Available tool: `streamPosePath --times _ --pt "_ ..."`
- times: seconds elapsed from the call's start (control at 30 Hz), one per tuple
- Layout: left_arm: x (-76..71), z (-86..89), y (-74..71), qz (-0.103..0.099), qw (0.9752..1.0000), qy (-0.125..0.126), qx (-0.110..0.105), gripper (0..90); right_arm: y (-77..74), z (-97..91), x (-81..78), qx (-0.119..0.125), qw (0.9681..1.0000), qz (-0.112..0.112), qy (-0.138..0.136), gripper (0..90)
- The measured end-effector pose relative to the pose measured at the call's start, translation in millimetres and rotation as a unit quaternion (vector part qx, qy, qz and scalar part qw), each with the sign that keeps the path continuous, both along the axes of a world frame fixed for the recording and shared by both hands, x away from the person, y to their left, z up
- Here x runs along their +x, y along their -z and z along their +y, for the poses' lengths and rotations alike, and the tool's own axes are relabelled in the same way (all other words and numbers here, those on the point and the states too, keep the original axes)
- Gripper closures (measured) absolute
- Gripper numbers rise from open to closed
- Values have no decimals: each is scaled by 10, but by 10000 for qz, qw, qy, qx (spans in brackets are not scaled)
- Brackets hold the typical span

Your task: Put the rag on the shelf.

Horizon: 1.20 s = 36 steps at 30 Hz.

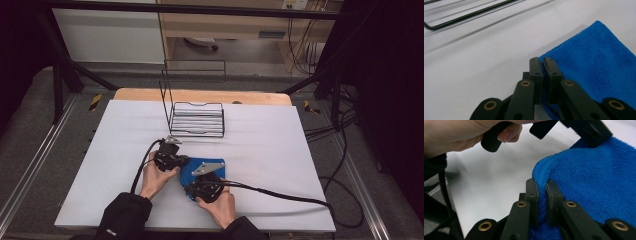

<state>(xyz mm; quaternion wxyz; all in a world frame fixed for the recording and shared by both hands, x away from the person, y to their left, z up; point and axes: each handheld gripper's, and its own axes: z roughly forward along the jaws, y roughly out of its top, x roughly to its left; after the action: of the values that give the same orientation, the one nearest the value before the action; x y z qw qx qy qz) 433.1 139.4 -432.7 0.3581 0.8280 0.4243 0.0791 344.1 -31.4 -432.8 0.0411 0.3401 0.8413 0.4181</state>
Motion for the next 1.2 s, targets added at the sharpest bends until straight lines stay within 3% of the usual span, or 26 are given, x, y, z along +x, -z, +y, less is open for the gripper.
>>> streamPosePath --times 0.1,0.23,0.3,0.37,0.5,0.6,0.7,0.77,0.93,1.2 --pt "13 22 38 41 10000 43 38 856 52 56 13 122 9999 67 42 761" --pt "-2 40 69 -1 10000 74 25 847 -11 -13 10 285 9995 107 -106 564" --pt "-7 47 73 -13 10000 51 -18 841 -78 -93 24 304 9995 -48 -105 467" --pt "-12 67 76 -14 10000 32 -69 838 -144 -212 78 313 9994 -169 -58 424" --pt "-10 68 92 11 9999 11 -116 834 -230 -526 334 138 9979 -475 415 381" --pt "-7 75 108 4 9999 7 -131 833 -166 -748 586 -46 9952 -515 832 403" --pt "-8 78 116 6 9999 2 -164 833 -77 -846 719 -126 9940 -353 1026 429" --pt "-5 85 119 2 9999 27 -170 829 52 -903 826 -183 9930 -216 1146 506" --pt "-8 98 116 -8 9998 -29 -190 795 151 -913 871 -285 9930 -91 1144 625" --pt "-42 135 65 31 9987 -261 -439 671 195 -956 851 -242 9937 81 1090 672"
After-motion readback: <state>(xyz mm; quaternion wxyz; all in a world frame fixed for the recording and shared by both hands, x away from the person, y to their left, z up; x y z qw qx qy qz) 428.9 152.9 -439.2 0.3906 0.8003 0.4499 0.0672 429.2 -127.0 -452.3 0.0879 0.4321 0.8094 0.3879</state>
